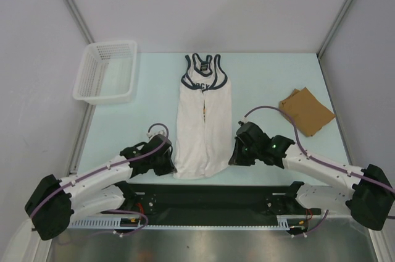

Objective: Fold and stack the tank tops
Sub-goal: Fold the tank top

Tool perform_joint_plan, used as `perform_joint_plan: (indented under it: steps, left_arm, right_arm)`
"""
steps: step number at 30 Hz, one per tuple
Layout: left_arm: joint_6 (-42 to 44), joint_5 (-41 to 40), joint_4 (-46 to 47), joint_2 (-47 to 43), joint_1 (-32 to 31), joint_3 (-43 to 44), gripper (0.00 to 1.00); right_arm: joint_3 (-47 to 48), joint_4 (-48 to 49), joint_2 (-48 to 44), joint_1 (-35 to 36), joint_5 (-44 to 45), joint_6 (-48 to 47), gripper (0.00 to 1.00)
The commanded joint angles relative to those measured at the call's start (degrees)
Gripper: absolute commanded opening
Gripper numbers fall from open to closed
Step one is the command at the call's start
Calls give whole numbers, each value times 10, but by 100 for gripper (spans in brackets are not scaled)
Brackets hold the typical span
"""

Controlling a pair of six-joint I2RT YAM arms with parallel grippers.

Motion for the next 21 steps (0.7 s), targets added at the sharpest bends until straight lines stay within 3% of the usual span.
perform_joint_plan:
  steps: [1,15,21]
  left_arm:
    - [25,-45,-11,22,-1,75,0]
    - [107,-70,6,81,89,196,0]
    - [148,-68,33,165,127,269,0]
  right_arm:
    - [39,13,16,-21,3,-37,0]
    - [158,21,90,-124,-23,-133,0]
    - [251,19,162,-171,-32,-176,0]
